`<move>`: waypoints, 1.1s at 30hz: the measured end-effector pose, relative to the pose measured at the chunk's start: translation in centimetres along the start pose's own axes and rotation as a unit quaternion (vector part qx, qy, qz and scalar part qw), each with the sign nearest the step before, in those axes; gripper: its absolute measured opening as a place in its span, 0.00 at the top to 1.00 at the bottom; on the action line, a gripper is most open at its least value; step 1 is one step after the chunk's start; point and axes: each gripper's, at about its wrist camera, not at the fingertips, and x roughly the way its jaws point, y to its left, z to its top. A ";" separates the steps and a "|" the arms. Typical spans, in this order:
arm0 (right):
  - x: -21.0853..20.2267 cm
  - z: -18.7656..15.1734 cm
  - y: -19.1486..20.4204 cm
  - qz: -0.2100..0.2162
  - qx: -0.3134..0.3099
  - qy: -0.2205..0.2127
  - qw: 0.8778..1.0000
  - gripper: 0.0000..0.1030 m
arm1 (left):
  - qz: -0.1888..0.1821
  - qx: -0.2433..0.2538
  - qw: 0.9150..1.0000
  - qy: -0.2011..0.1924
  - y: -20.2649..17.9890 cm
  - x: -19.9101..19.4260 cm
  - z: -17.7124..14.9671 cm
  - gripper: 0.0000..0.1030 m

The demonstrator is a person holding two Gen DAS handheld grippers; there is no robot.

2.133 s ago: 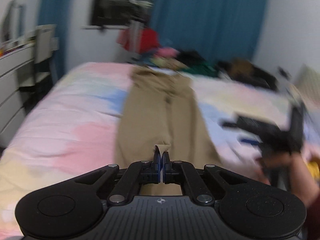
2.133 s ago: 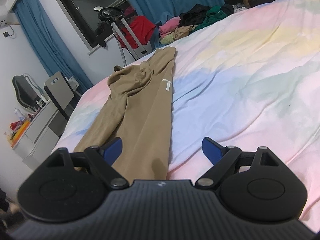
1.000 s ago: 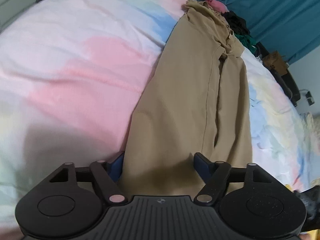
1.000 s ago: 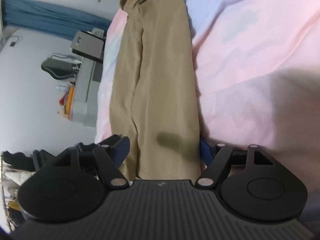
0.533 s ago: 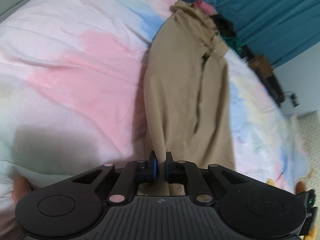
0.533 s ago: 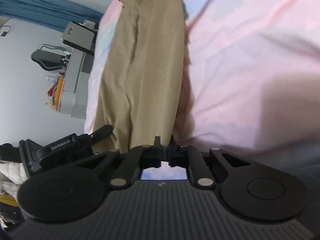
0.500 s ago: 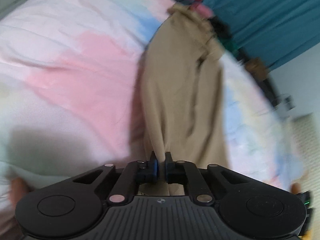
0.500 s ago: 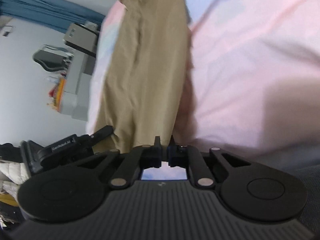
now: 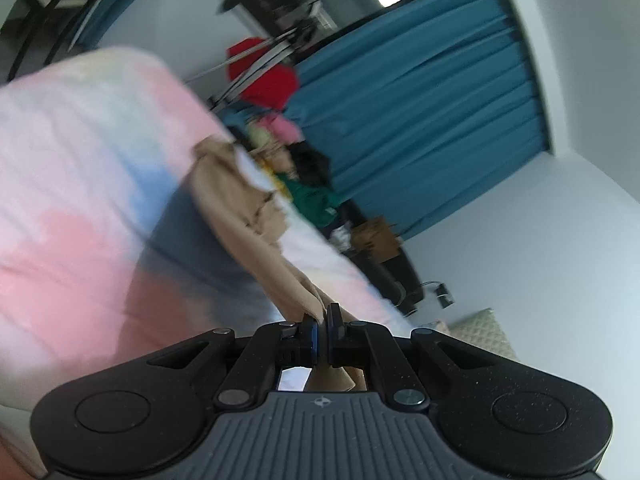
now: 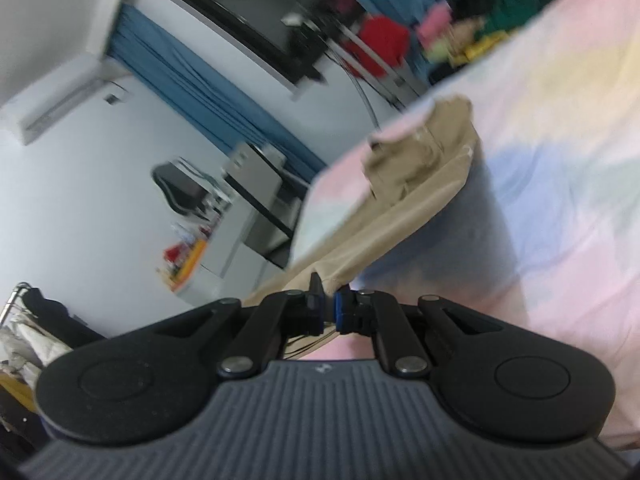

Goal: Fold clothes
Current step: 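Lift the hem with the left gripper toward the collar while the right gripper holds fabric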

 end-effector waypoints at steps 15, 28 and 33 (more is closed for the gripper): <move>-2.7 -3.6 -3.8 -0.012 0.057 -0.003 0.998 0.92 | 0.025 0.005 0.999 0.035 -0.5 -1.1 -4.3 0.96; 11.9 2.3 -11.1 -0.055 0.116 -0.039 0.991 0.92 | 0.118 0.016 0.992 0.032 5.3 15.8 4.8 0.96; 16.7 3.1 -14.6 -0.082 0.107 -0.024 0.991 0.92 | 0.134 0.038 0.989 0.042 9.1 20.4 5.2 0.95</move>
